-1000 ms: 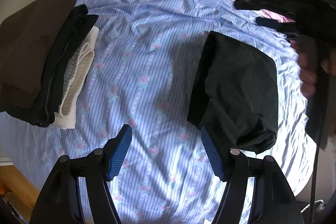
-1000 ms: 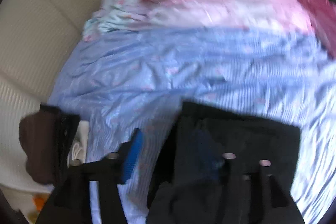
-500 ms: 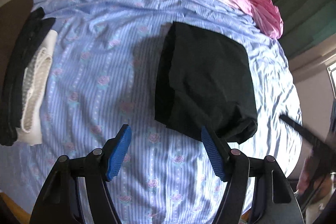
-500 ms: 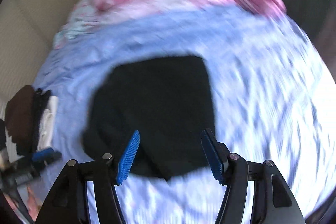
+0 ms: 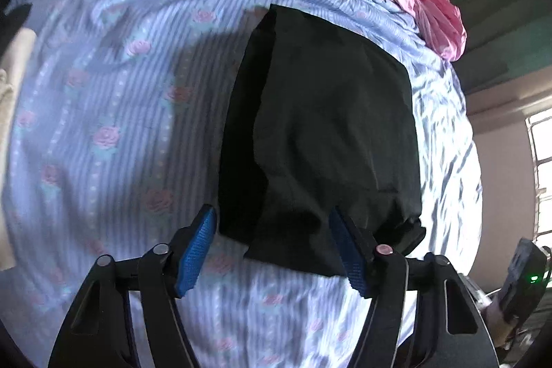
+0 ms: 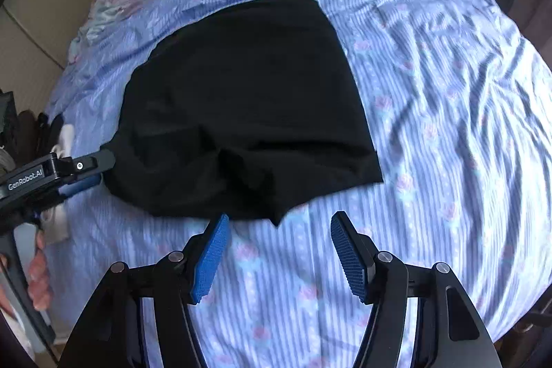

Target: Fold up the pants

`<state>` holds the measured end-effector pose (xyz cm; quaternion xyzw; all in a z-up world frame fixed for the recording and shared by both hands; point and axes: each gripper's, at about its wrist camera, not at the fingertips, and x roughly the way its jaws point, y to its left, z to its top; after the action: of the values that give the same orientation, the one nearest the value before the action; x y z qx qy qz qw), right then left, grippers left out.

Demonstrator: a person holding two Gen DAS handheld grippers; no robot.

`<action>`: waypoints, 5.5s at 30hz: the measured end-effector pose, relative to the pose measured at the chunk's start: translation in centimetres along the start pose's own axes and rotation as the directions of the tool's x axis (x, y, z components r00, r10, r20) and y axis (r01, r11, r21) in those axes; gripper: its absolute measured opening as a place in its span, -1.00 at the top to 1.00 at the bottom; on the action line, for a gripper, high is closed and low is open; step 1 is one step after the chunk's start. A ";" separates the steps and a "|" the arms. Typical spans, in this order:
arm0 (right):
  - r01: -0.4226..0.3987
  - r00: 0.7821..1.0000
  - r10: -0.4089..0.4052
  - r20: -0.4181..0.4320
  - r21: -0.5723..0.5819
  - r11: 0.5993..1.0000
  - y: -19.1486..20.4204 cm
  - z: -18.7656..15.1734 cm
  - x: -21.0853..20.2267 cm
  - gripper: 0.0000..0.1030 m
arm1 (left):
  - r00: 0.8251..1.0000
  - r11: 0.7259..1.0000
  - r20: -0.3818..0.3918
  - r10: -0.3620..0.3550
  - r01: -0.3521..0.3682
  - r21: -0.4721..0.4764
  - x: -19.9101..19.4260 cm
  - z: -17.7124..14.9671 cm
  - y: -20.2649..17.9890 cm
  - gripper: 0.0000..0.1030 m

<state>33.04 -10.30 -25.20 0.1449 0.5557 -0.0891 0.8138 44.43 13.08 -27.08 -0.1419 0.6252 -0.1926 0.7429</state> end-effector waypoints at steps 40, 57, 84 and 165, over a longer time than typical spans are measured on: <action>-0.064 0.997 0.059 0.054 0.106 0.992 -8.3 2.0 -0.8 0.15 | 0.959 0.946 0.111 0.261 -0.277 0.169 -3.0 -4.7 -7.5 -0.02; -0.263 0.957 0.286 -0.058 0.248 0.932 -12.2 2.3 6.0 0.82 | 0.932 0.917 0.095 0.351 -0.362 0.165 2.2 -3.1 -11.6 -0.02; -0.288 0.943 0.326 -0.057 0.346 0.893 -13.5 2.7 6.0 0.48 | 0.934 0.917 0.066 0.351 -0.357 0.176 3.5 -2.4 -11.6 -0.02; -0.151 0.988 0.151 0.011 0.169 0.974 -11.0 4.9 1.7 -0.19 | 0.932 0.939 0.172 0.321 -0.336 0.069 -1.2 -1.6 -8.8 -0.45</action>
<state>34.58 -22.27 -26.66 0.2556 0.5345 -0.0737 0.8022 41.70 5.84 -22.36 -0.0139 0.5692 -0.0839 0.8178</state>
